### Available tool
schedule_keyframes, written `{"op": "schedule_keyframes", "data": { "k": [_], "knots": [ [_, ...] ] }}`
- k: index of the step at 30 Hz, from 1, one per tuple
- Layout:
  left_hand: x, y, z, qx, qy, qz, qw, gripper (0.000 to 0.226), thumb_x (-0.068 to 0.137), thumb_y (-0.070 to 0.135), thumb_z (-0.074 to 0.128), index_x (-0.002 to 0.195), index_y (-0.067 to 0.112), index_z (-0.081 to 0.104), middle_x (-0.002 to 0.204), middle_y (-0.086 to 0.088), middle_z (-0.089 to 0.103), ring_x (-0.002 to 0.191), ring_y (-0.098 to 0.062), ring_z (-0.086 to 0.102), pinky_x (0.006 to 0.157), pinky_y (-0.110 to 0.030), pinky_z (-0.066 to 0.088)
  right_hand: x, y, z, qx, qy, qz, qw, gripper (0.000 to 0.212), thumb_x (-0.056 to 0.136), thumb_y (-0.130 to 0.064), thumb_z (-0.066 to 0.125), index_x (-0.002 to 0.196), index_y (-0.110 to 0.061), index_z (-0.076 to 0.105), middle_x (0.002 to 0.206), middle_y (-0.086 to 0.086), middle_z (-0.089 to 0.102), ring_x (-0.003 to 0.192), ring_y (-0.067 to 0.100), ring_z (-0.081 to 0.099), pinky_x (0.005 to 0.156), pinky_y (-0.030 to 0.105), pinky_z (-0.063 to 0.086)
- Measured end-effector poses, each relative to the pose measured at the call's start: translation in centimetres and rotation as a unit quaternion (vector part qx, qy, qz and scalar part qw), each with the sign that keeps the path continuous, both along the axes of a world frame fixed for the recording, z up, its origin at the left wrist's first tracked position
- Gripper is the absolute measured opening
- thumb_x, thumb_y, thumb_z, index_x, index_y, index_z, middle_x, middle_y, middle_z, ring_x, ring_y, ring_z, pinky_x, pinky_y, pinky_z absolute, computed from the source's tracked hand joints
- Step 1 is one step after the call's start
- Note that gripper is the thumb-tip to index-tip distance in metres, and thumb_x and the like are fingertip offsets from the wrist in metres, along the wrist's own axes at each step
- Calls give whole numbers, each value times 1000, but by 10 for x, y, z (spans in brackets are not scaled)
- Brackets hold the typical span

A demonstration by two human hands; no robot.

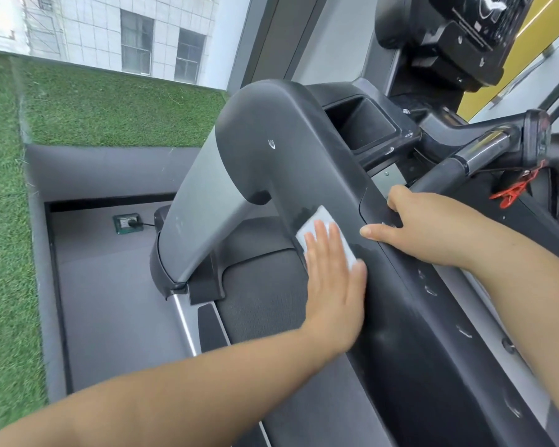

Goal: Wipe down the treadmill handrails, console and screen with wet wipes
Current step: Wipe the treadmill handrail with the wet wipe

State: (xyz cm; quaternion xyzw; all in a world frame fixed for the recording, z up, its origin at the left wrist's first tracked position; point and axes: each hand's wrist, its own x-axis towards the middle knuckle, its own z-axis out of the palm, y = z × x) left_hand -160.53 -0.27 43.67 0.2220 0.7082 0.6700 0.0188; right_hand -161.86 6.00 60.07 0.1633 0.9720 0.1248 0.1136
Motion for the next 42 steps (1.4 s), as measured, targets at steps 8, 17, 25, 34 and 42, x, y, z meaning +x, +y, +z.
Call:
{"op": "schedule_keyframes", "data": {
  "k": [8,17,25,34,42],
  "knots": [
    [-37,-2,10,-1,-19,-8,1000,57,94,40,13,136,28,-24,141,17,-33,125,1,-42,109,-20,-21,2,-1,-1,10,10,14,1000,50,89,-59,47,103,-11,42,71,0,47,63,11,42,51,30,28],
    [-6,-8,-8,-54,109,-50,991,62,91,57,3,137,24,-22,143,14,-32,131,-2,-40,109,-22,-24,2,2,-3,19,-5,16,1000,53,90,-60,41,109,-11,41,75,-3,44,76,24,47,63,37,35],
    [13,-6,-4,-50,132,-37,989,64,90,59,-4,140,21,-19,146,13,-31,137,-8,-33,112,-26,-21,2,2,-3,15,-21,22,999,51,93,-59,36,110,-11,39,76,0,47,75,26,49,73,38,44],
    [-5,-3,7,-44,77,-13,996,59,94,54,6,139,27,-20,145,18,-32,135,-4,-35,112,-23,-20,-1,10,0,-21,-11,29,999,37,97,-55,26,94,-18,32,72,-5,41,67,15,41,61,36,31],
    [7,2,-5,-31,98,10,995,61,94,55,9,142,27,-16,148,19,-24,139,-4,-27,114,-25,-16,8,15,-2,-40,6,57,998,42,96,-58,24,97,-16,34,85,-1,47,86,25,43,69,37,32]
  ]
}}
